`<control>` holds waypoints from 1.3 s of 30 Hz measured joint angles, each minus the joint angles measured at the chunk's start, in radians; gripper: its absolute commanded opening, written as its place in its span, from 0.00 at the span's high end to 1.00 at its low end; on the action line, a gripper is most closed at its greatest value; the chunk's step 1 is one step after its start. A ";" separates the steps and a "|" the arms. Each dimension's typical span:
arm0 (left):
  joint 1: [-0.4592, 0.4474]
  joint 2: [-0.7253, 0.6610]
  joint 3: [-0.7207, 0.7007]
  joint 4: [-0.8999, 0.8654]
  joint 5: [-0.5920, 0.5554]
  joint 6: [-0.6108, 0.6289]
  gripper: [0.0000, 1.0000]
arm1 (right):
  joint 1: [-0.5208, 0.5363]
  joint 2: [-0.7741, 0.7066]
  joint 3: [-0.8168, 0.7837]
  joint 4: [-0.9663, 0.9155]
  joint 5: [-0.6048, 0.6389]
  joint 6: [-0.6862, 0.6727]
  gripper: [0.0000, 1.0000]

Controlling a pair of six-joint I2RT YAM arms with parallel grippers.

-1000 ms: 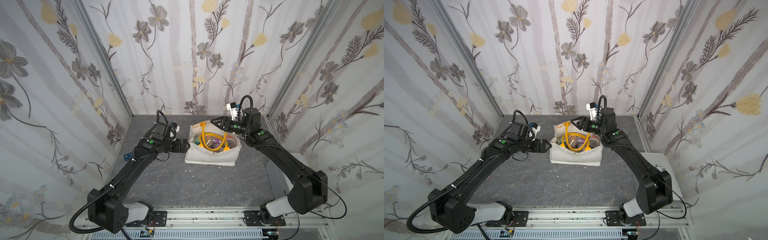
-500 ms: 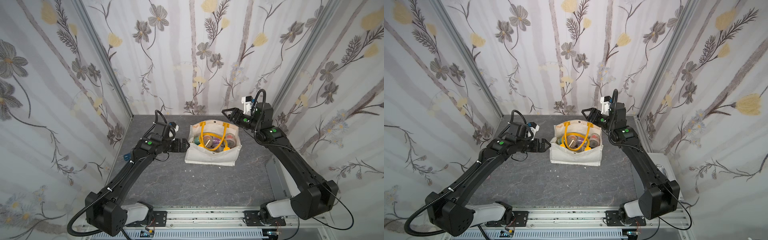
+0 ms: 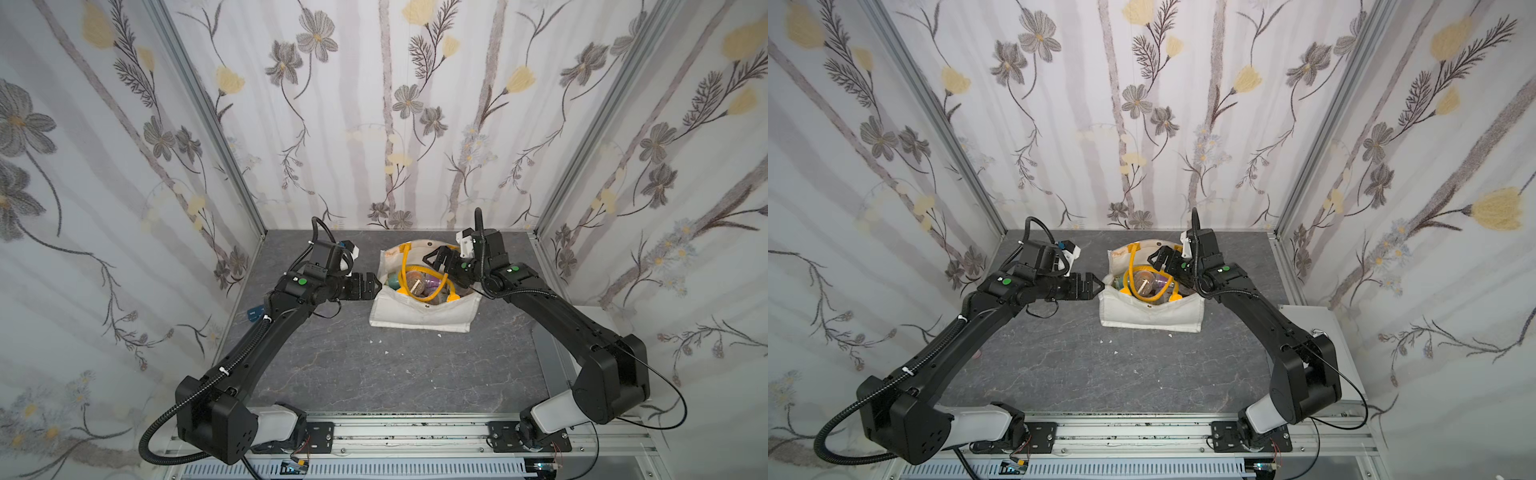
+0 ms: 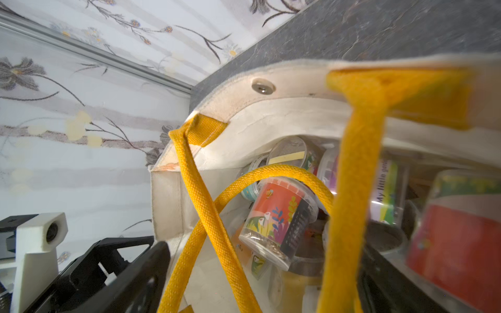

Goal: Take out the seed jars from the canvas bag
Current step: Adjust the canvas bag at the center of the board.

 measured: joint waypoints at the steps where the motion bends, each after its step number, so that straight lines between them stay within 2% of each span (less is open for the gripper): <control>1: 0.000 0.006 0.001 -0.002 0.000 0.000 0.00 | 0.004 0.007 0.002 0.033 -0.035 0.006 0.02; 7: 0.000 0.027 0.006 -0.010 -0.008 -0.001 0.00 | 0.008 0.016 0.027 0.203 -0.208 0.037 0.04; 17: 0.000 0.029 -0.006 -0.019 -0.016 -0.005 0.00 | -0.064 0.076 0.113 0.425 -0.338 0.183 0.03; 20: 0.000 0.029 -0.014 -0.021 -0.016 -0.008 0.00 | -0.096 0.125 0.182 0.439 -0.336 0.206 0.03; 26: 0.000 0.019 -0.018 -0.021 -0.002 -0.016 0.00 | -0.177 0.233 0.325 0.396 -0.245 0.211 0.00; 32: 0.000 0.007 -0.018 -0.019 0.008 -0.015 0.00 | -0.209 0.257 0.395 0.343 -0.196 0.183 0.00; 36: 0.000 0.008 -0.016 -0.020 0.016 -0.003 0.00 | -0.230 0.257 0.420 0.293 -0.137 0.138 0.00; 39: 0.000 0.008 -0.015 -0.019 0.030 -0.003 0.00 | -0.235 0.254 0.474 0.197 -0.089 0.055 0.00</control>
